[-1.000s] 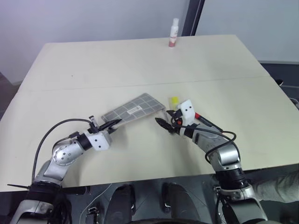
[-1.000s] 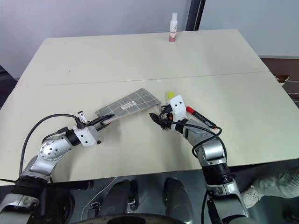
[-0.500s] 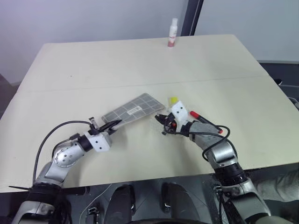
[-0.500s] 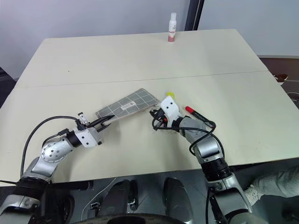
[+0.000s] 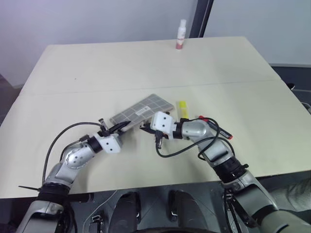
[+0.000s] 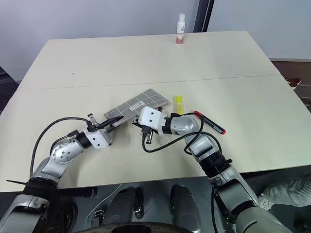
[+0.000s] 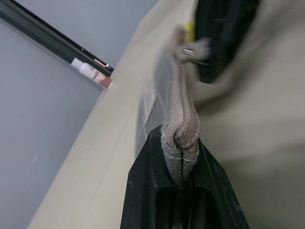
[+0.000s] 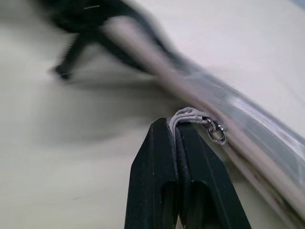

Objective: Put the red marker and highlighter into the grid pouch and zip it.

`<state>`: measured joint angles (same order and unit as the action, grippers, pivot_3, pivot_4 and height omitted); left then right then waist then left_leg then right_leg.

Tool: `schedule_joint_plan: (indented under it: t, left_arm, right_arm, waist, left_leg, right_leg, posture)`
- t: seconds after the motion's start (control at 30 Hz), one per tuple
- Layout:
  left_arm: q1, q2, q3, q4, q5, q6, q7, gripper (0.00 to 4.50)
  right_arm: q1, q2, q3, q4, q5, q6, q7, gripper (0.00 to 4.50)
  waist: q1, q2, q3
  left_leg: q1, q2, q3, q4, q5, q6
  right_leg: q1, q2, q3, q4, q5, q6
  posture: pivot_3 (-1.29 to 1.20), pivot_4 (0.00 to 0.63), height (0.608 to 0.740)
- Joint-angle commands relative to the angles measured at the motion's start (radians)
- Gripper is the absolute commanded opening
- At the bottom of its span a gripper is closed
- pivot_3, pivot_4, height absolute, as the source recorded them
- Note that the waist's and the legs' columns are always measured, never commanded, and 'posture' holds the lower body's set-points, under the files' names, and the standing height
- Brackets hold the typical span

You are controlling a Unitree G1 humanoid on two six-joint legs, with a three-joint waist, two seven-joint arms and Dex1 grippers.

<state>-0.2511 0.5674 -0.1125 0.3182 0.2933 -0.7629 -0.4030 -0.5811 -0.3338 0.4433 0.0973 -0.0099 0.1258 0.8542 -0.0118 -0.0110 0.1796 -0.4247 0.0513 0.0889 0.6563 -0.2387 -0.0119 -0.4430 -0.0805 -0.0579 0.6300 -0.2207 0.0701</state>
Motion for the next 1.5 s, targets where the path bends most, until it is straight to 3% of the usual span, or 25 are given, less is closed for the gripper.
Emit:
schedule_joint_plan:
  t: [0.03,0.33,0.97,1.07,1.3,1.5]
  left_arm:
    - [-0.034,-0.018,-0.009,0.005,0.018,0.021,0.032,0.0]
    - [-0.073,-0.05,-0.044,0.002,0.085,0.076,0.069,0.0]
    - [-0.11,-0.053,-0.057,0.013,0.081,0.112,0.083,0.0]
    - [-0.099,-0.05,-0.048,-0.002,0.061,0.111,0.081,0.0]
    - [-0.045,-0.024,-0.01,-0.047,-0.023,0.109,0.064,0.0]
    - [-0.005,-0.005,0.02,-0.072,-0.08,0.102,0.056,0.0]
  right_arm:
    - [-0.044,0.014,0.007,0.003,-0.018,-0.053,0.024,0.05]
    - [-0.056,0.015,0.039,0.048,-0.08,-0.16,0.061,0.05]
    - [-0.024,-0.009,0.027,0.06,-0.118,-0.302,0.081,0.05]
    - [-0.008,-0.019,0.005,0.064,-0.12,-0.306,0.062,0.95]
    - [0.107,-0.062,-0.126,-0.039,-0.016,-0.22,0.029,4.47]
    - [0.287,-0.099,-0.332,-0.2,0.131,-0.099,-0.06,4.47]
  waist:
    - [0.0,0.0,0.0]
    - [0.0,0.0,0.0]
    - [0.001,0.0,0.0]
    - [0.0,0.0,0.0]
    - [0.001,0.0,0.0]
    - [0.003,0.0,0.0]
  left_leg:
    - [0.0,0.0,0.0,0.001,0.0,0.0]
    - [0.0,0.0,0.0,0.003,0.0,0.0]
    - [-0.001,0.0,-0.001,0.006,0.0,0.0]
    - [0.0,0.0,-0.001,0.006,0.0,0.0]
    - [-0.001,0.001,-0.001,0.006,0.0,0.0]
    - [-0.001,0.001,-0.001,0.006,0.0,0.0]
  right_leg:
    - [0.0,0.0,0.0,0.0,0.0,0.0]
    - [0.001,0.0,0.0,0.001,0.0,0.0]
    - [0.002,0.0,0.0,0.001,0.001,0.0]
    - [0.002,0.0,0.0,0.001,0.001,0.0]
    - [0.002,0.0,0.0,0.001,0.001,0.0]
    - [0.002,-0.001,0.0,0.001,-0.001,-0.003]
  posture:
    - [0.0,0.15,0.74]
    - [0.0,0.15,0.74]
    - [0.0,0.15,0.74]
    - [0.0,0.15,0.74]
    - [0.0,0.15,0.74]
    - [0.0,0.15,0.74]
